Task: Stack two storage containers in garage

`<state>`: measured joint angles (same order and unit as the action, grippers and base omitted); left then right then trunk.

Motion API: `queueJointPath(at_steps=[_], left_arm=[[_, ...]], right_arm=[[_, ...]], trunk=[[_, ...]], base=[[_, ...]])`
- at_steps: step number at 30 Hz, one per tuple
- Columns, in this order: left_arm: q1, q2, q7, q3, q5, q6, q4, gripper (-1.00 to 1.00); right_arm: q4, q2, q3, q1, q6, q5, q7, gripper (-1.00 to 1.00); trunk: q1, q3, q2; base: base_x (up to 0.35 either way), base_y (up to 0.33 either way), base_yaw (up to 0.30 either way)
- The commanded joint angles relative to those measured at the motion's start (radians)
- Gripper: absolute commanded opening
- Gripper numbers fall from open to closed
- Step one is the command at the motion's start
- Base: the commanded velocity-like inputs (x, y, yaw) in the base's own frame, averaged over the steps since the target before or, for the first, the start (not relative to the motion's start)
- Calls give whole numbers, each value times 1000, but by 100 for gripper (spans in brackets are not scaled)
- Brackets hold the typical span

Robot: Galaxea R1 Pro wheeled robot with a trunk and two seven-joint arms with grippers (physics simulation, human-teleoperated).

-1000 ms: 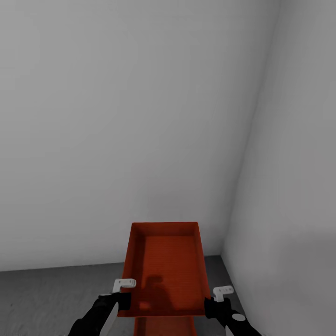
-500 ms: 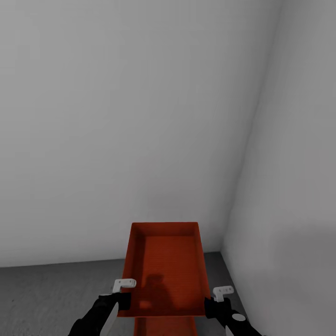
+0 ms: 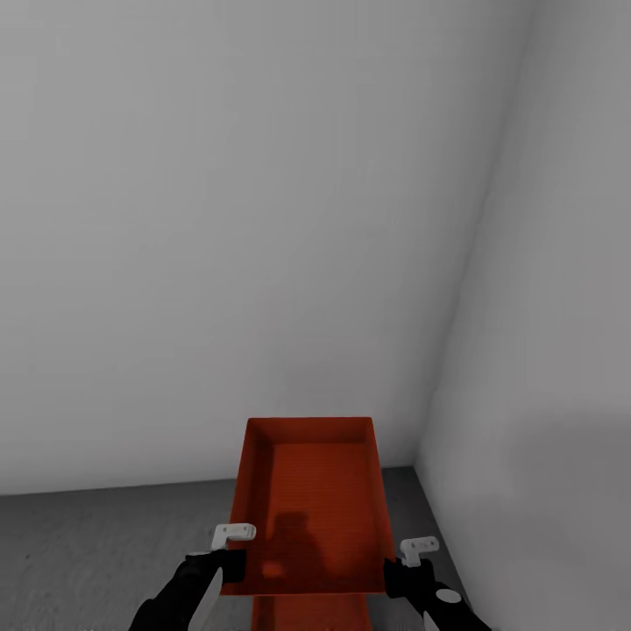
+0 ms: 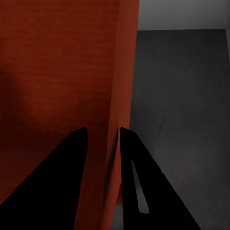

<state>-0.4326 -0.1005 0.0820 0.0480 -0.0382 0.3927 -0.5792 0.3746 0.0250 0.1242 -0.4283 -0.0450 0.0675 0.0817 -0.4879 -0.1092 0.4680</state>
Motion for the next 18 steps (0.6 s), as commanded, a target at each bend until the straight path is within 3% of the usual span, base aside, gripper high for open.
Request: queueJointPath(at_steps=[1,18], left_arm=[[-2,-2,5,26,-11,9,-2,-100],[-2,-4,5,26,-11,9,-2,-100]], right_arm=[[3,0,60,0,-4,3,3,-100],[1,0,60,0,-4,3,1,-100]], trunk=[[0,-4,2],[0,-31,2]], base=[[0,0,0],[0,0,0]])
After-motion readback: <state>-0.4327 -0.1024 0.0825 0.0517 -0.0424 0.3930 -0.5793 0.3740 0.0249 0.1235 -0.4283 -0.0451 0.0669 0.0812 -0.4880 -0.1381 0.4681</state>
